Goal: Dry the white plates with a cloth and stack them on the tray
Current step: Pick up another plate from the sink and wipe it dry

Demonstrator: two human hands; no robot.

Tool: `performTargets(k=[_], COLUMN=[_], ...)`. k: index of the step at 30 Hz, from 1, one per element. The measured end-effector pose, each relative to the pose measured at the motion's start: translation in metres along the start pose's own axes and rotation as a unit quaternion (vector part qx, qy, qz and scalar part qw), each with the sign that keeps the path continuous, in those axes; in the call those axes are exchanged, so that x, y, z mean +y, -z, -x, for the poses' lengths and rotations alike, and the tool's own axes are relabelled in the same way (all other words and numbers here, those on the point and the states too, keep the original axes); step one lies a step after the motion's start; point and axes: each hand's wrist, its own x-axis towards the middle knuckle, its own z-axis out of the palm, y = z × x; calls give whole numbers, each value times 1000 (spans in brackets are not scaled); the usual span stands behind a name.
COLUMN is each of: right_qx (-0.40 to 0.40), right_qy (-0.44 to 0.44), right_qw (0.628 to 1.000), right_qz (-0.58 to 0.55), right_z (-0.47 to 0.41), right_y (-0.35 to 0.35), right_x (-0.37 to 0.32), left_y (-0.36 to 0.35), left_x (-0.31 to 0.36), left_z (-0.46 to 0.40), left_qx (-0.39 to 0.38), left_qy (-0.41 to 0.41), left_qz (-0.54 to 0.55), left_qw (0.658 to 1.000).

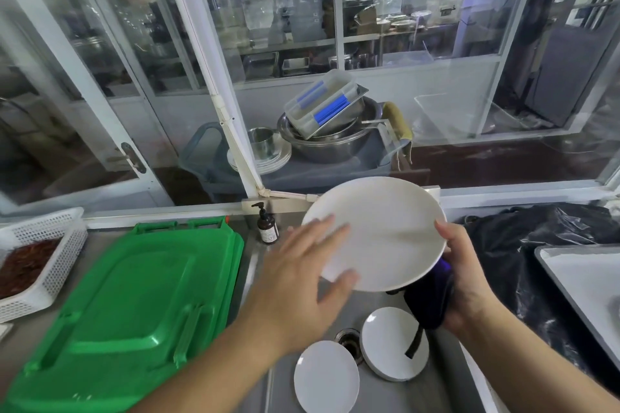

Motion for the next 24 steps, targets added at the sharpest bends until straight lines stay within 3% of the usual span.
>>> performTargets(k=[2, 3, 5, 6, 7, 8, 13, 16, 24], right_qx=[0, -9, -32, -35, -35, -45, -33, 2, 134], right_qy=[-7, -14, -36, -50, -62, -67, -80, -77, -34], right_qw=[1000, 1000, 999, 998, 997, 997, 996, 996, 979], right_qz=[-10, -10, -22, -25, -17, -9, 14, 34, 152], right_z=[-2, -2, -4, -6, -5, -5, 4, 14, 49], right_y=[6, 8, 14, 17, 19, 21, 35, 43, 62], right_x=[-2, -3, -2, 0, 1, 2, 4, 4, 2], left_y=[-2, -3, -7, -8, -10, -12, -22, -24, -37], left_x=[-6, -8, -7, -5, -2, 0, 10, 10, 5], left_z=[-7, -12, -20, -21, -21, -20, -6, 1, 8], left_qx=[95, 119, 103, 89, 84, 88, 130, 127, 44], left_qy=[135, 231, 384, 422, 440, 449, 465, 458, 414], left_qz=[179, 288, 497, 571, 610, 621, 616, 607, 619], left_qw=[970, 922, 771, 698, 653, 636, 622, 637, 666])
